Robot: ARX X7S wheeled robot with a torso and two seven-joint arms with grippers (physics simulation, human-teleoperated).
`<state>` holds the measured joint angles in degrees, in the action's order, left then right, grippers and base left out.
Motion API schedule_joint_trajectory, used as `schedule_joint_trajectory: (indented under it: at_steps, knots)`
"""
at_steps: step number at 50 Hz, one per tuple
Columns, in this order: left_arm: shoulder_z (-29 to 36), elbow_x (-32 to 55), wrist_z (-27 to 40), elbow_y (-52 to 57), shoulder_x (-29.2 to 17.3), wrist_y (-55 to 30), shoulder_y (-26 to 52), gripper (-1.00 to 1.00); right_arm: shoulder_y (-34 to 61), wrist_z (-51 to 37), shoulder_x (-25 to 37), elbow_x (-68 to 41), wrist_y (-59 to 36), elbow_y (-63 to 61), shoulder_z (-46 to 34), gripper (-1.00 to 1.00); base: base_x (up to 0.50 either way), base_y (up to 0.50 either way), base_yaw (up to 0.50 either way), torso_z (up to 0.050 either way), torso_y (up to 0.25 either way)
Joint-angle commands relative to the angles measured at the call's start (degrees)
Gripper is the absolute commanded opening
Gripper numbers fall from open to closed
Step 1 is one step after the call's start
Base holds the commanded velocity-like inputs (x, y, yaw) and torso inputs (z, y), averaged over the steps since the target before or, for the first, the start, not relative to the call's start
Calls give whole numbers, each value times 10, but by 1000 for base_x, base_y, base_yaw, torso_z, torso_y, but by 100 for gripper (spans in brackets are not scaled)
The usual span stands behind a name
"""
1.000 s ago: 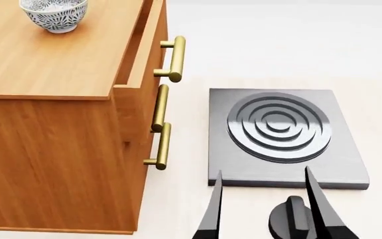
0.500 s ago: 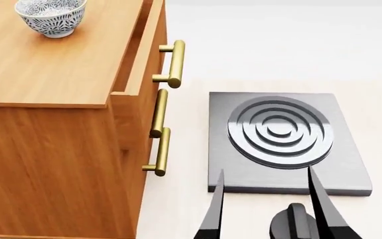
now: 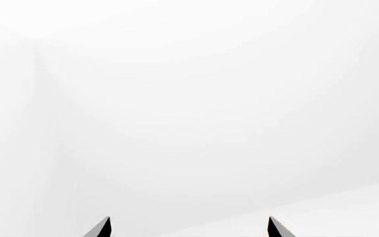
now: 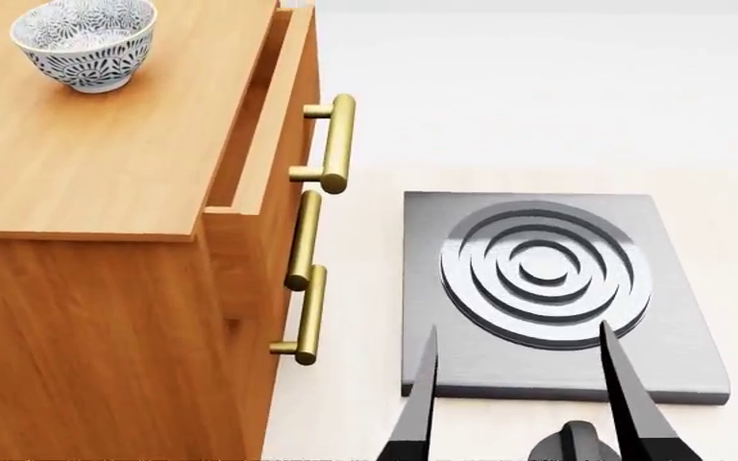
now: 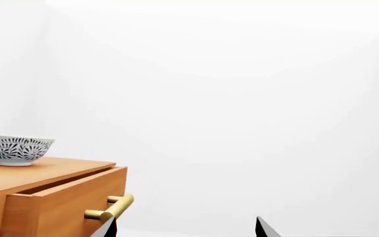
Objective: Pick the akita bowl on the wooden cabinet and place it on the plate.
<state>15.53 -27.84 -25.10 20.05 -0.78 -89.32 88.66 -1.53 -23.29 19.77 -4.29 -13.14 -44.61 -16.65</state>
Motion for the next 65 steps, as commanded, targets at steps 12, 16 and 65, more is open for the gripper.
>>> schedule_joint_trajectory:
  at_steps: [12,16,65]
  knots:
    - [0,5,3,-1,-2,4,-8,100,-1,-6,5,-1,5,-1,-1,100,95,0,0,0,0]
    - [2,2,0,-1,-2,-1,-1,100,1,-8,3,-5,0,-2,0,100,100,0,0,0,3]
    - [-16,236,211,-366,-1,142,172,100,3,-13,10,-16,18,25,-3,100,0,0,0,0,0]
